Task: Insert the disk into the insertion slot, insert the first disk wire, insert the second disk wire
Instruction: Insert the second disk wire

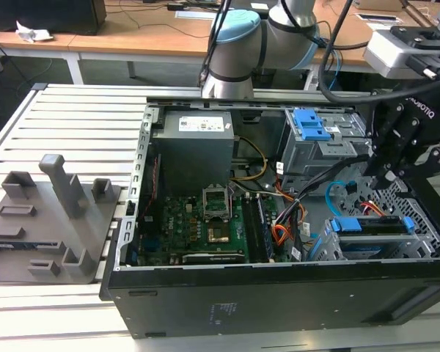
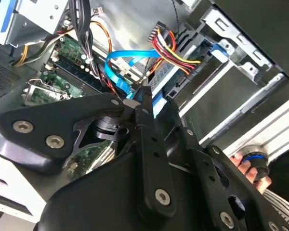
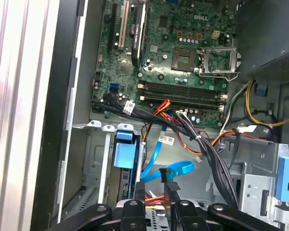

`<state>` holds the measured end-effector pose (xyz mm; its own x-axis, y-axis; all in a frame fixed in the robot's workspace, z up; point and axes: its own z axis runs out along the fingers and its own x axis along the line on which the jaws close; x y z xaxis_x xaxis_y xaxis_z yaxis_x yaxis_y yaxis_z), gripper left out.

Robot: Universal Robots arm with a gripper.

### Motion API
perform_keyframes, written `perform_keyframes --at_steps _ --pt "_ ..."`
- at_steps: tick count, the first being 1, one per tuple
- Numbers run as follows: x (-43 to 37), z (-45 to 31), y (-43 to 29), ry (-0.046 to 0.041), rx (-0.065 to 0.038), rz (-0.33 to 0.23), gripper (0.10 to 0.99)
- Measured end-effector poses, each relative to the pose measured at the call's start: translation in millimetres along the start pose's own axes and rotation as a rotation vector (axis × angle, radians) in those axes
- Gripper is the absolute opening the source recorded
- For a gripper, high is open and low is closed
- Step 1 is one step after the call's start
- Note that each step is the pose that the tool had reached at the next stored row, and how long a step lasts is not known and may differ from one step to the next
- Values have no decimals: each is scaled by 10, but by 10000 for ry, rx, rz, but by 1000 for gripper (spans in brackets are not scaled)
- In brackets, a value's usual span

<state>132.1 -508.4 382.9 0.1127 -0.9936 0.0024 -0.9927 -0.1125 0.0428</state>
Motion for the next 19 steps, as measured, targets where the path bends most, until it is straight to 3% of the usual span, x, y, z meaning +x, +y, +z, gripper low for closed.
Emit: perform_keyframes --at_steps 3,7,11,13,15,19 --pt "-79 63 57 -1 0 1 302" --pt "-103 163 127 2 1 -52 302" --pt "-151 239 121 43 -3 -234 302" --pt "-154 258 120 103 -10 -319 302" --pt "-154 274 120 237 -26 -373 302" --pt "-154 273 120 251 -28 -373 286"
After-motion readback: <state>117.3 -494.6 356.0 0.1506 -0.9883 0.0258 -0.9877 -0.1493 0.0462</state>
